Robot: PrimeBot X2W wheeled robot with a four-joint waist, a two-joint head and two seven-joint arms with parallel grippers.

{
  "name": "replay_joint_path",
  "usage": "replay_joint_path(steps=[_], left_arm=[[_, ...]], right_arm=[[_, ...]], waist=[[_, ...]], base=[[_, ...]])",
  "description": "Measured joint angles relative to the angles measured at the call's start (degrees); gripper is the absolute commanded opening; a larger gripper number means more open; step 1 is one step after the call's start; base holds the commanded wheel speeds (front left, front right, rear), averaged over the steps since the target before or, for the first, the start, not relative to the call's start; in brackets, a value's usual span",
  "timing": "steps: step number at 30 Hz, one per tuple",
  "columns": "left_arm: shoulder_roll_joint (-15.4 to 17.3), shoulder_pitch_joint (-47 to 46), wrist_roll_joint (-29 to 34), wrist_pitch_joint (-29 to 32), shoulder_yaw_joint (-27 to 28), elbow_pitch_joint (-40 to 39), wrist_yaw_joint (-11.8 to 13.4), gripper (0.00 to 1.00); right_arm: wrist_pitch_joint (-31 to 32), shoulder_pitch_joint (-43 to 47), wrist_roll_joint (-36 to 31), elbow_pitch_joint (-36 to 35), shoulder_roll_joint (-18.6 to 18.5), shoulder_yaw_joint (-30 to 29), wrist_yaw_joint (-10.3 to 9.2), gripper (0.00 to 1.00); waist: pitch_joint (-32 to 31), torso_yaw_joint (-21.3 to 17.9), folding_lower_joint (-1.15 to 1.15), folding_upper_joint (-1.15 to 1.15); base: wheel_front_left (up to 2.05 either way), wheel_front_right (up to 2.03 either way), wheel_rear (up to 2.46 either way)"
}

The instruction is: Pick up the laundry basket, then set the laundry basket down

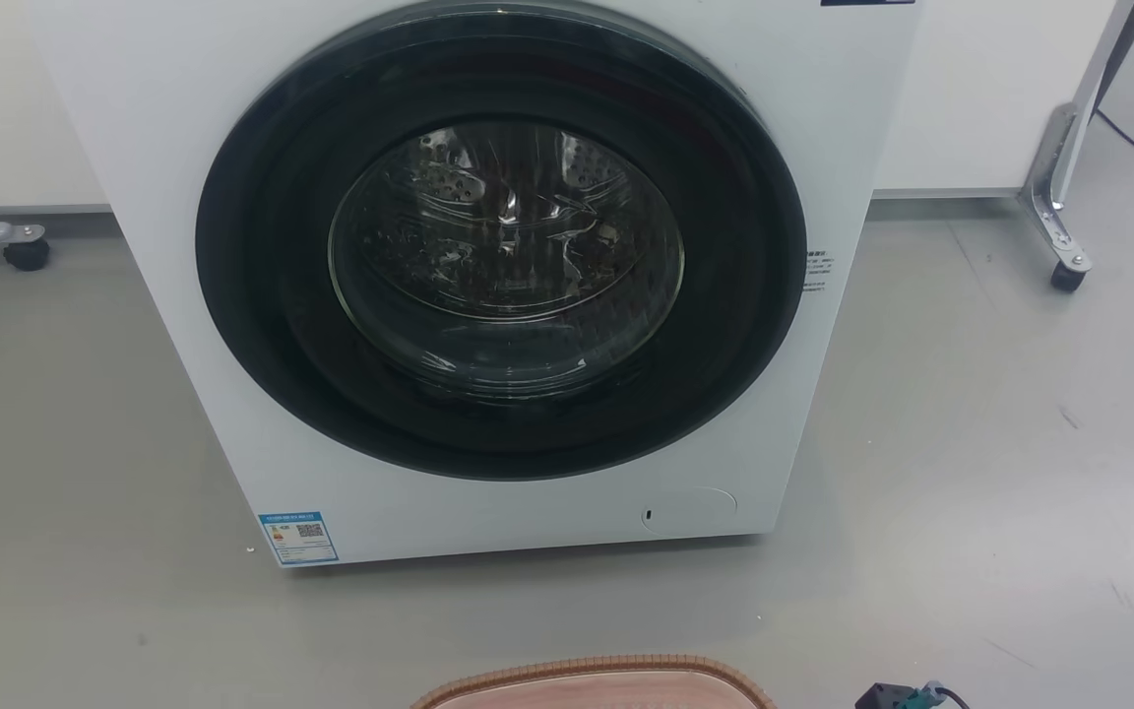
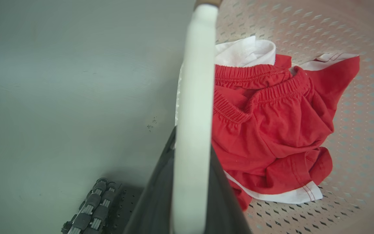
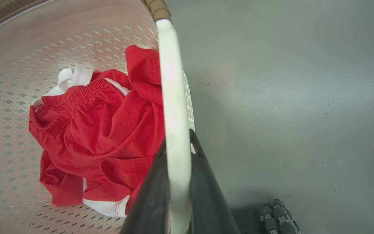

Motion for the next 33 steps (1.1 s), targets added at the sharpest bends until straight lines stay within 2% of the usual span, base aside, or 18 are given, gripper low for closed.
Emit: replay_joint_path(steps=[23, 33], left_arm=[[0.15, 0.01, -1.44, 0.04, -2.65, -0.44, 0.99, 0.0], [0.16, -0.9, -1.26, -1.6, -3.76, -0.78, 1.49, 0.0]], right_arm=[[0.01, 0.05, 0.55, 0.22, -0.04, 0.27, 0.0, 0.0], [-1.14, -0.97, 0.54, 0.26, -0.08, 0.25, -0.23, 0.0]], waist=[[0.46, 0.31, 0.0, 0.0], [2.71, 0.37, 0.01, 0.0]], base=[[0.0, 0.0, 0.0], [0.0, 0.0, 0.0]])
